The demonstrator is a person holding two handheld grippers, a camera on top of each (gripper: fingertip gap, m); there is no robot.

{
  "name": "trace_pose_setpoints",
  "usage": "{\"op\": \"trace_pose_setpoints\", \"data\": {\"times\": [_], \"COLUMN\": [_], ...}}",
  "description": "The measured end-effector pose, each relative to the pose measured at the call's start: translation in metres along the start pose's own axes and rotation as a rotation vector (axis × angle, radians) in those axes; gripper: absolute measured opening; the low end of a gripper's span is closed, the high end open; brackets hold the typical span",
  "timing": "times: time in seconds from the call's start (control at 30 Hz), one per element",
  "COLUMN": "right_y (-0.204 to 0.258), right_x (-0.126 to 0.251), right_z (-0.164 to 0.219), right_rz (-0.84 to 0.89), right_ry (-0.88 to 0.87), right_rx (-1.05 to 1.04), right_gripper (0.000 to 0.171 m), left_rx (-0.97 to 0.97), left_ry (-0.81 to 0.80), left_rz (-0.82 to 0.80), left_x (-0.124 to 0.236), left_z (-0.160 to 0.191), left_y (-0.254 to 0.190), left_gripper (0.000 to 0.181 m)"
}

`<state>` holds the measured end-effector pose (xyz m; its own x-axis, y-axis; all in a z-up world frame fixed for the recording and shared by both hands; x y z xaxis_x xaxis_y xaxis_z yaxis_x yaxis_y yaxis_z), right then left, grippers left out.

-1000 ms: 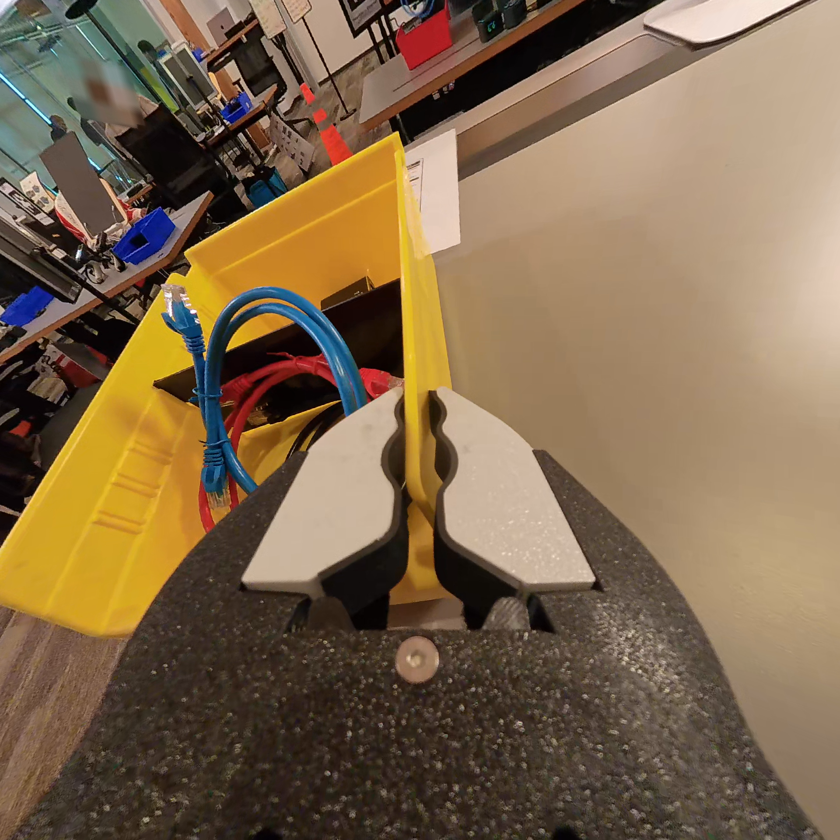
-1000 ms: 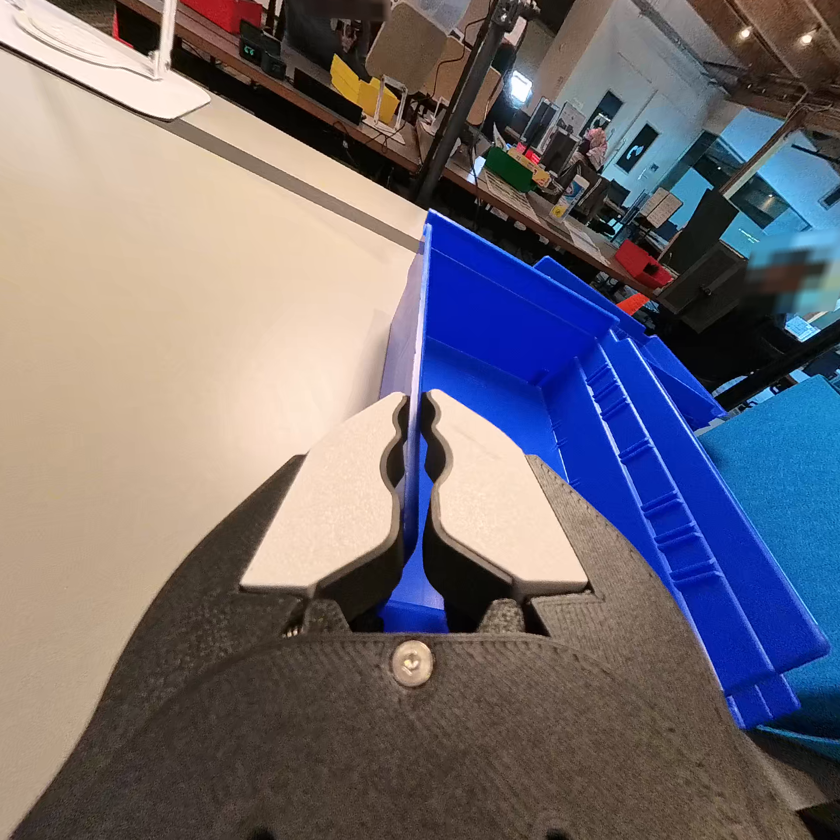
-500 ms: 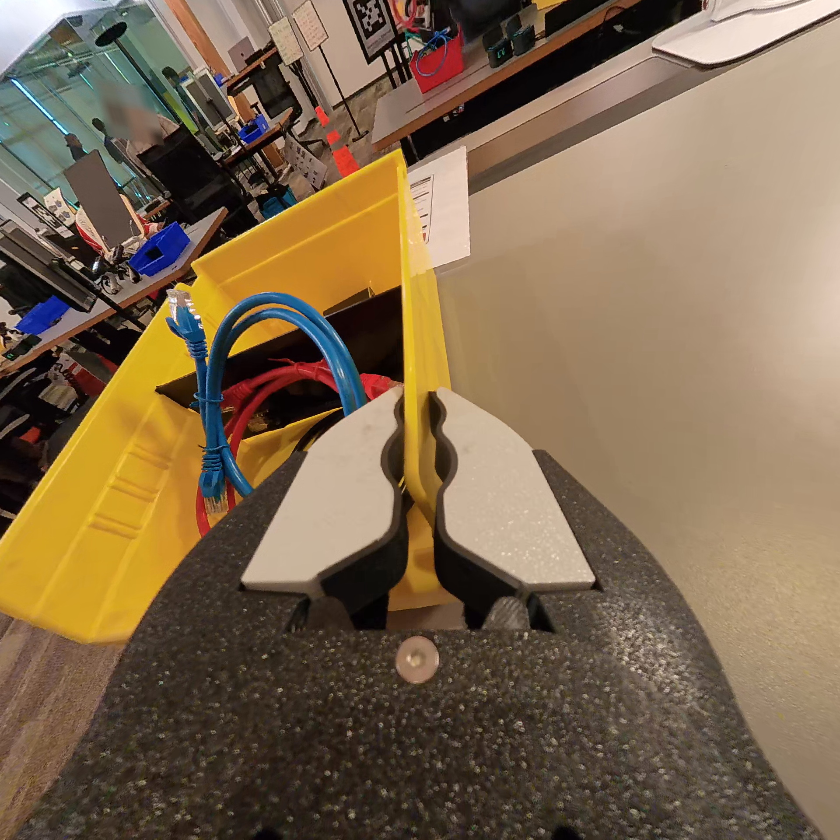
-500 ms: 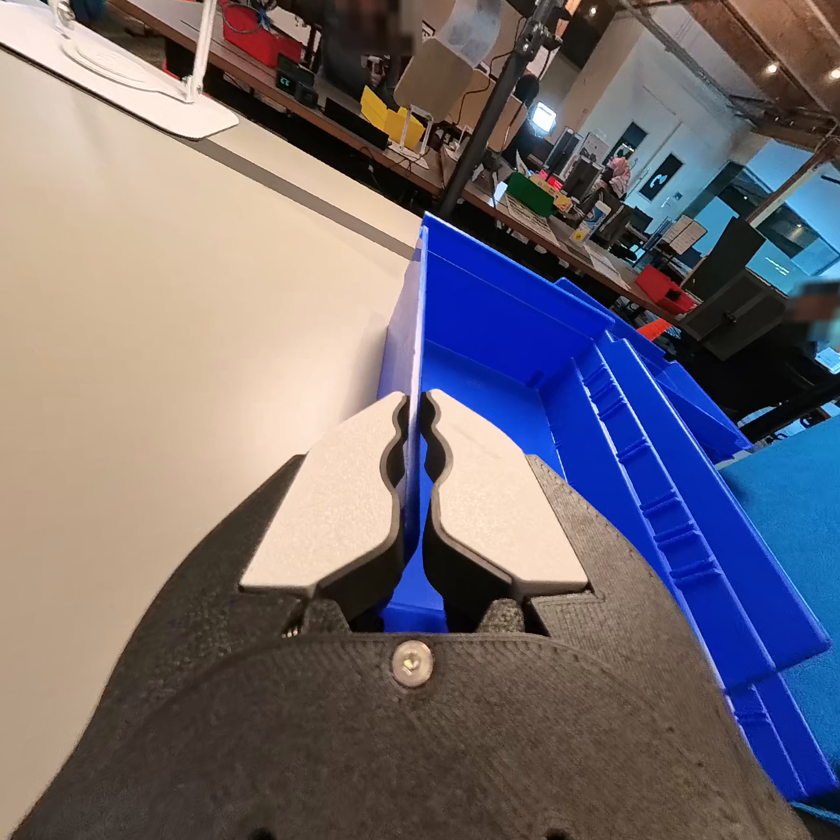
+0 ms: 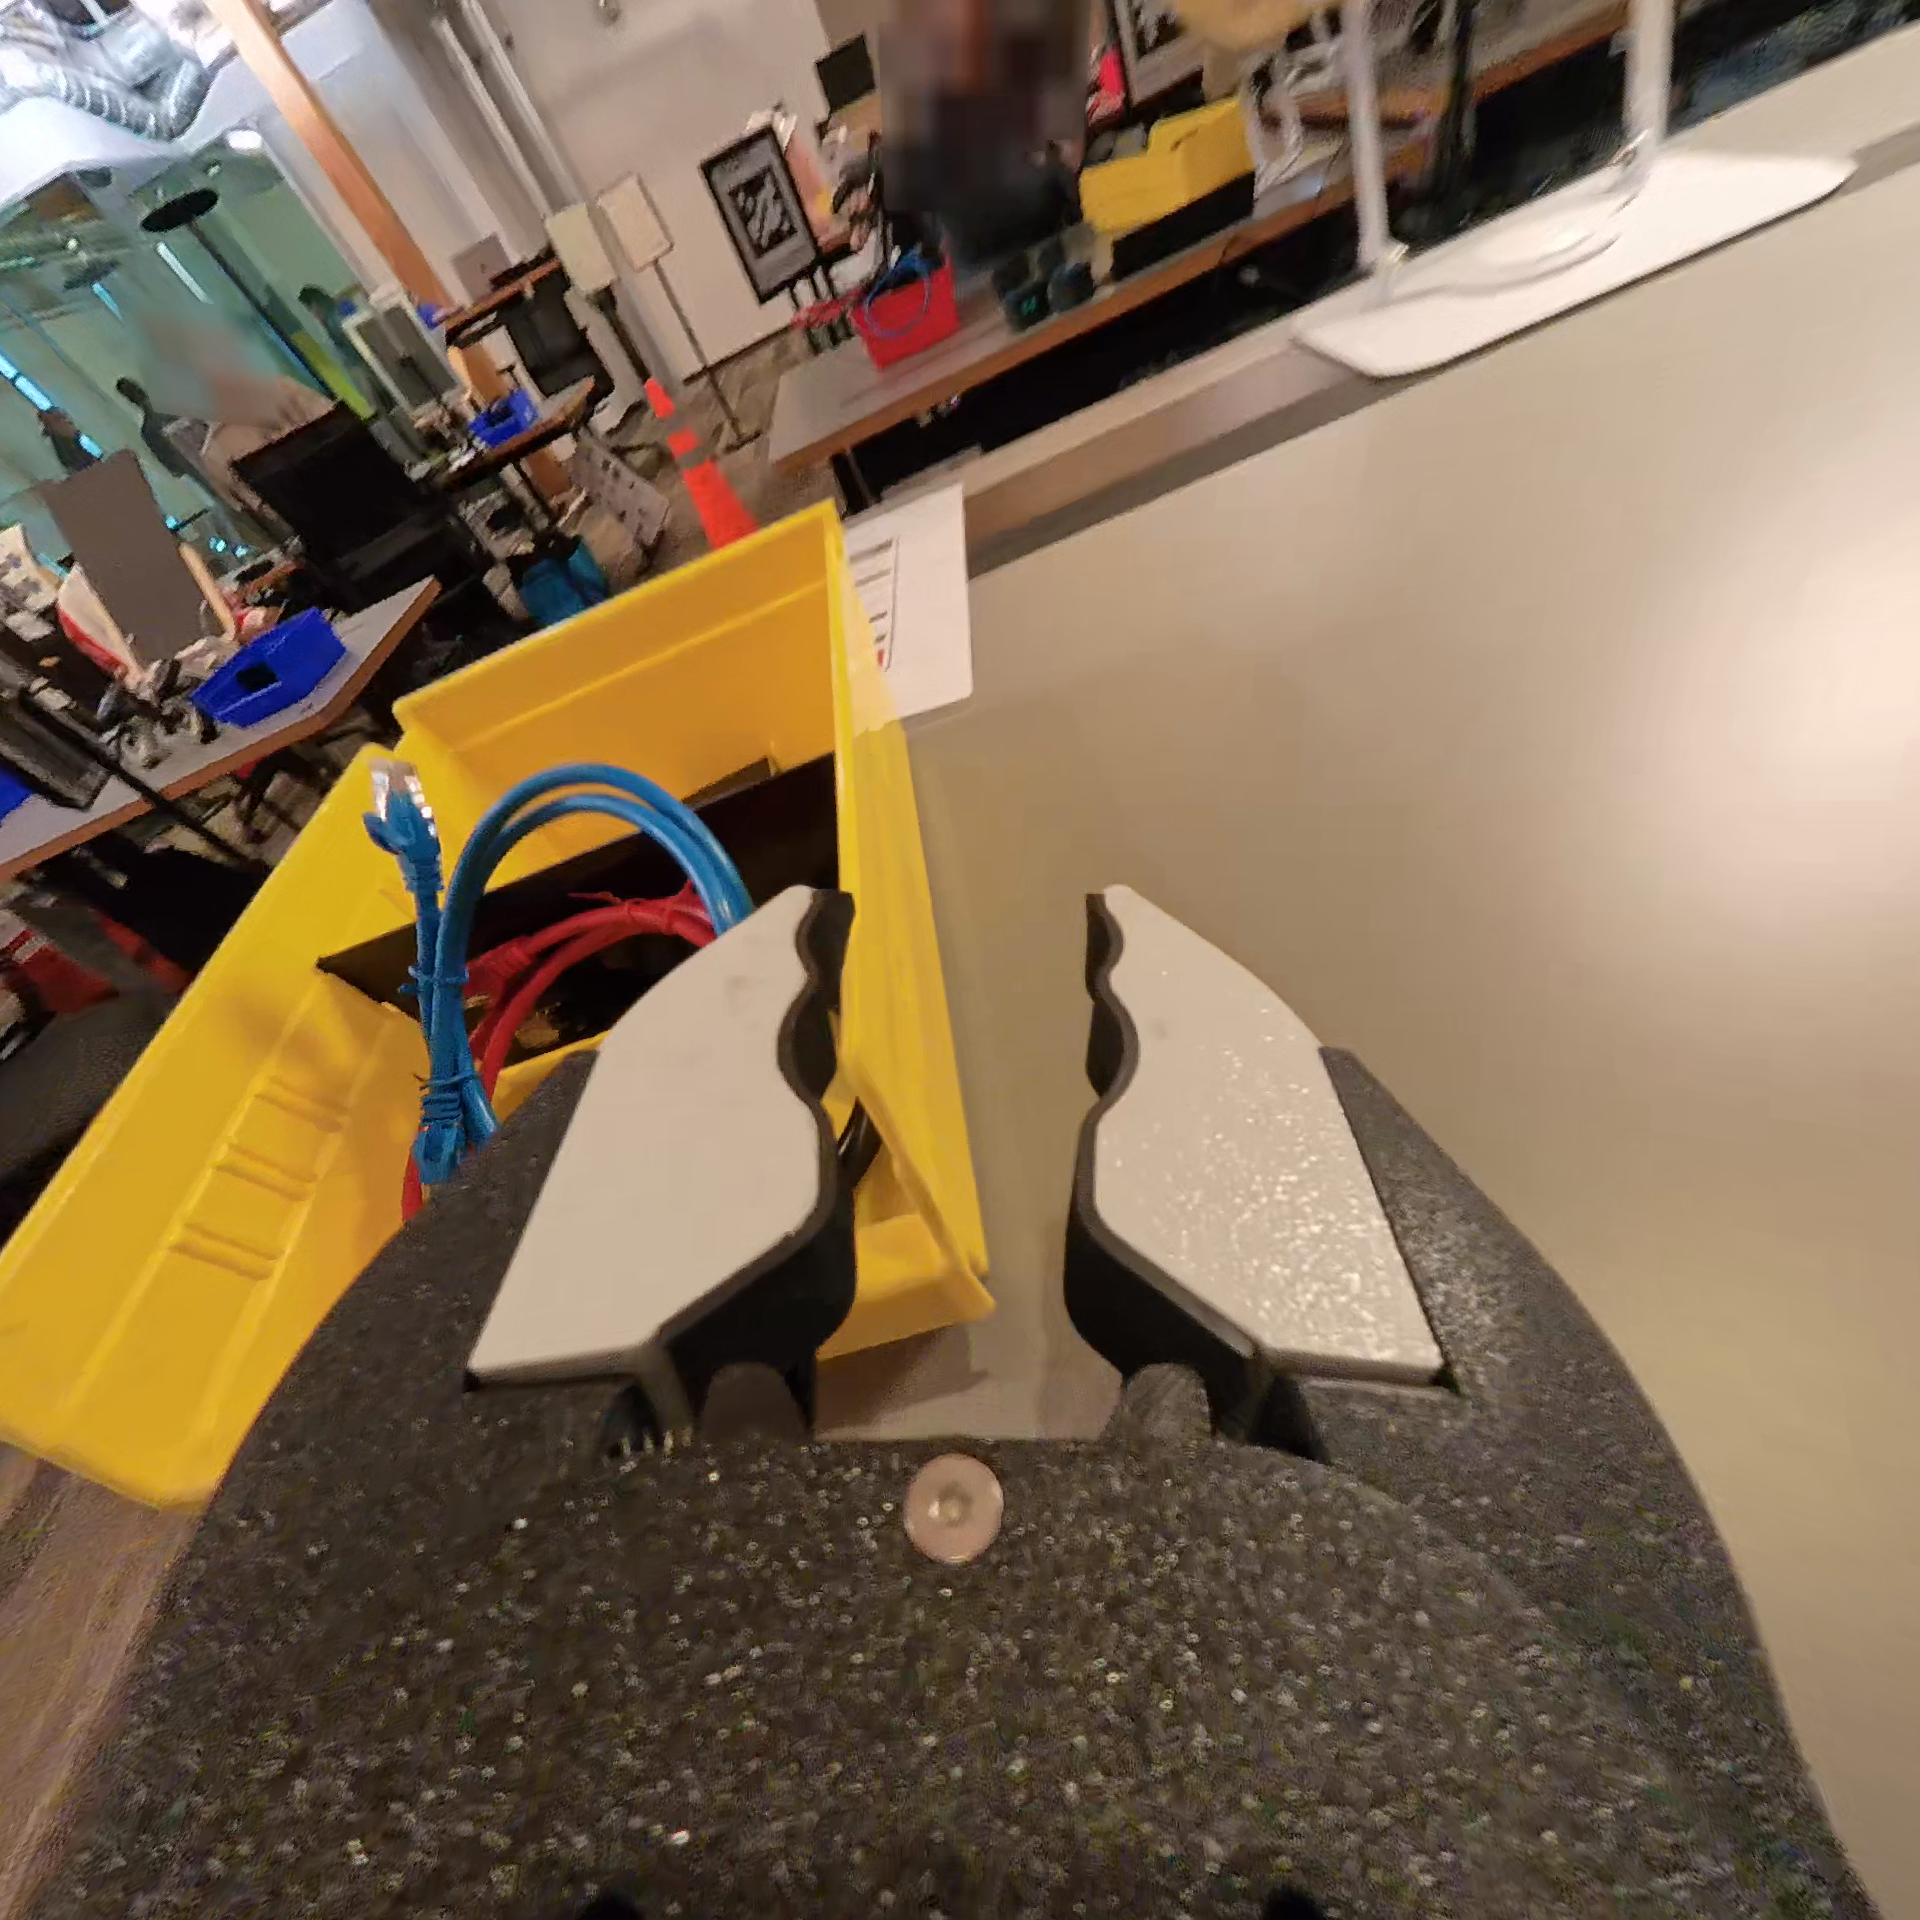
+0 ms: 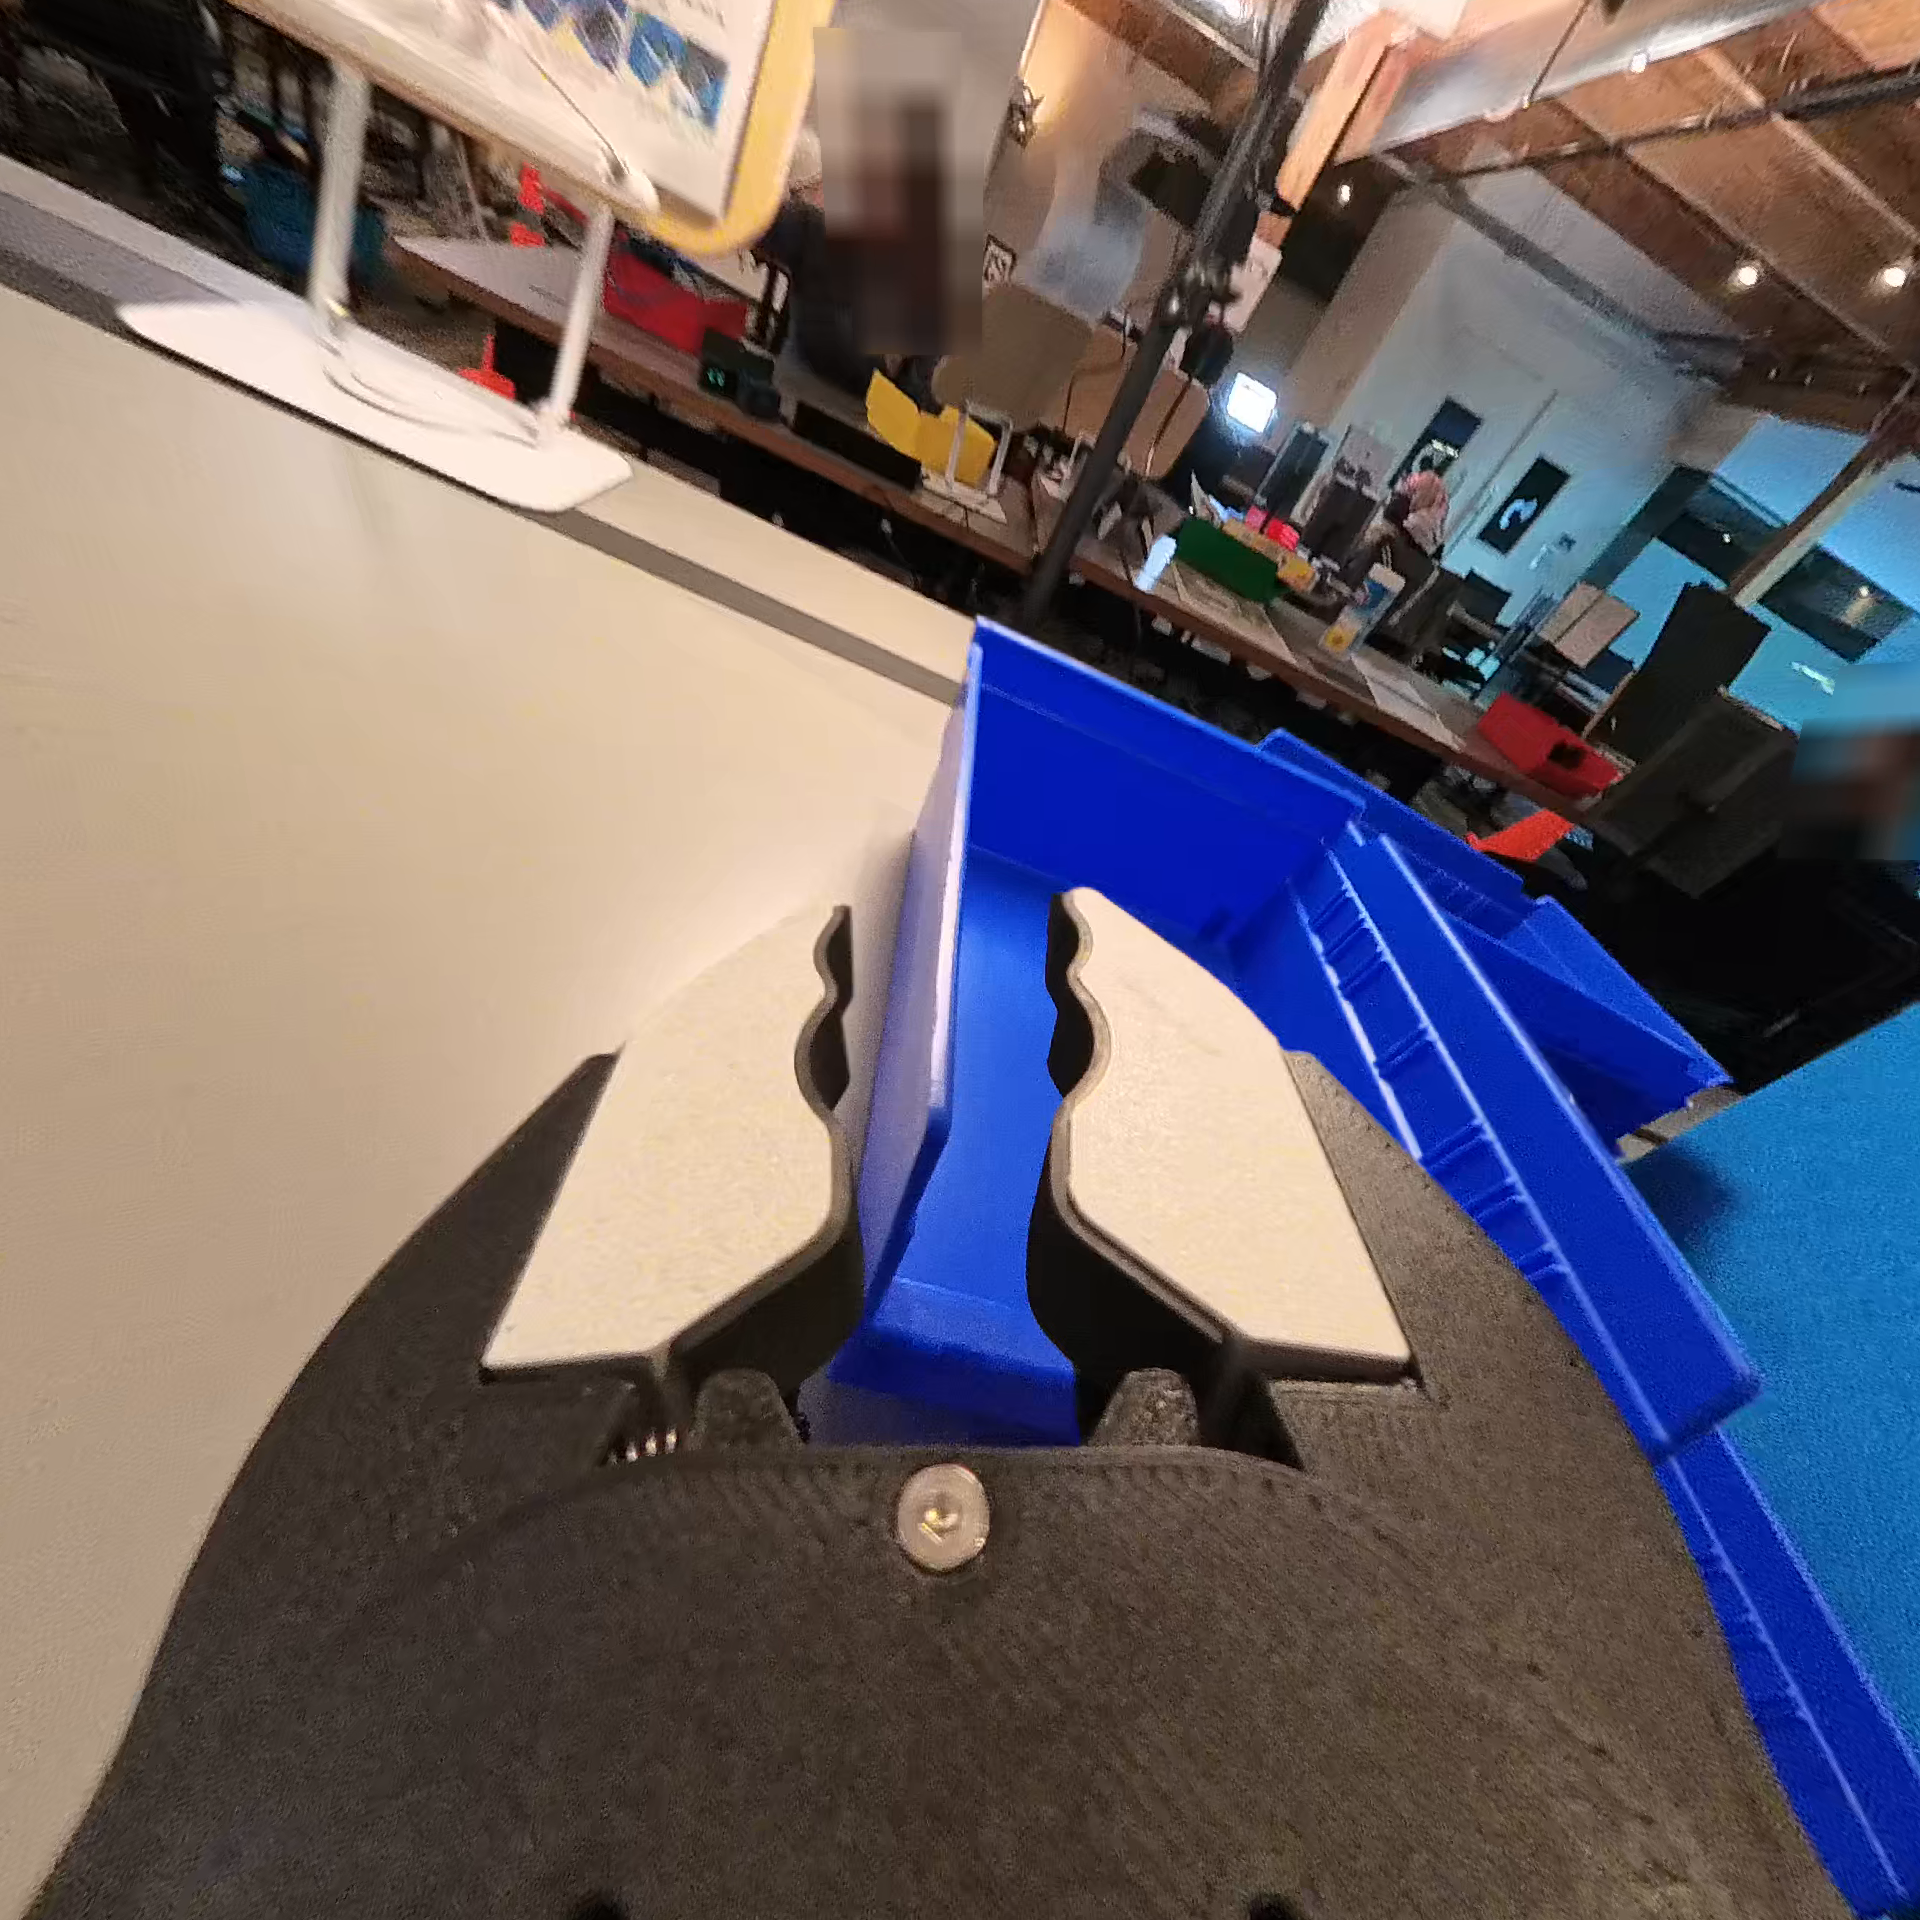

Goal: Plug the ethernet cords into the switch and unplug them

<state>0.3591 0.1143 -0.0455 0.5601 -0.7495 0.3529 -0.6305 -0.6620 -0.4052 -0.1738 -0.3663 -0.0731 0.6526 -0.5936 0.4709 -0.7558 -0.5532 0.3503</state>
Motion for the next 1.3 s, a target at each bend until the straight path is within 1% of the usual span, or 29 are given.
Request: {"op": "trace_pose_setpoints", "data": {"times": [0.07,0.17,0.23,0.3,0.37,0.43,0.5,0.6,0.63,0.8,0.93,1.0,1.07,1.13,1.2,1.23,1.3], "right_y": [0.01,0.047,0.082,0.111,0.13,0.136,0.137,0.139,0.139,0.139,0.142,0.143,0.143,0.143,0.143,0.142,0.141], "right_x": [0.018,0.028,0.02,0.001,-0.018,-0.031,-0.034,-0.033,-0.033,-0.035,-0.035,-0.035,-0.035,-0.036,-0.036,-0.036,-0.036], "right_z": [-0.012,-0.026,-0.023,-0.009,0.009,0.021,0.021,0.021,0.021,0.022,0.023,0.023,0.023,0.024,0.023,0.023,0.023], "right_rz": [-0.03,-0.159,-0.274,-0.339,-0.35,-0.321,-0.289,-0.307,-0.31,-0.313,-0.297,-0.293,-0.293,-0.298,-0.304,-0.306,-0.306], "right_ry": [-0.048,-0.096,-0.068,0.011,0.095,0.179,0.172,0.176,0.176,0.188,0.186,0.189,0.191,0.195,0.195,0.195,0.193], "right_rx": [0.025,0.087,0.126,0.162,0.207,0.25,0.29,0.295,0.29,0.292,0.321,0.333,0.336,0.332,0.323,0.318,0.311], "right_gripper": [0.036,0.033,0.033,0.035,0.035,0.037,0.035,0.033,0.033,0.032,0.032,0.032,0.032,0.032,0.032,0.032,0.032], "left_rx": [0.004,0.021,0.036,0.049,0.068,0.082,0.105,0.194,0.227,0.386,0.363,0.346,0.335,0.324,0.275,0.218,0.099], "left_ry": [-0.054,-0.093,-0.057,0.004,0.114,0.212,0.273,0.255,0.252,0.352,0.396,0.36,0.343,0.264,0.17,0.108,-0.002], "left_rz": [0.02,-0.006,-0.049,-0.094,-0.124,-0.156,-0.121,0.068,0.106,0.212,0.234,0.236,0.168,0.076,-0.015,-0.035,-0.005], "left_x": [0.022,0.046,0.053,0.05,0.041,0.028,0.014,-0.006,-0.013,-0.058,-0.075,-0.073,-0.066,-0.051,-0.027,-0.012,0.015], "left_z": [-0.012,-0.028,-0.03,-0.027,-0.017,-0.007,-0.002,-0.011,-0.013,-0.001,0.008,0.002,-0.003,-0.02,-0.046,-0.065,-0.105], "left_y": [-0.004,0.004,0.017,0.033,0.051,0.07,0.078,0.068,0.068,0.078,0.075,0.072,0.079,0.088,0.096,0.092,0.069], "left_gripper": [0.048,0.049,0.049,0.05,0.051,0.056,0.056,0.055,0.053,0.05,0.032,0.013,0.011,0.01,0.008,0.007,0.007]}}
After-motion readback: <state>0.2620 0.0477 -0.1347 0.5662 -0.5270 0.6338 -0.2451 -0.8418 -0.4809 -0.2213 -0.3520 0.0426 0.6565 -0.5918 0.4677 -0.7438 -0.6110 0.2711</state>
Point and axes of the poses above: each gripper's, where its closed fingertips meet, x back along the fingers, z out of its underside, y = z × x across the jaws, the point moved 1 cm from there along x, back along the fingers, and after that the axes turned 15 degrees about y, right-handed, at the moved point
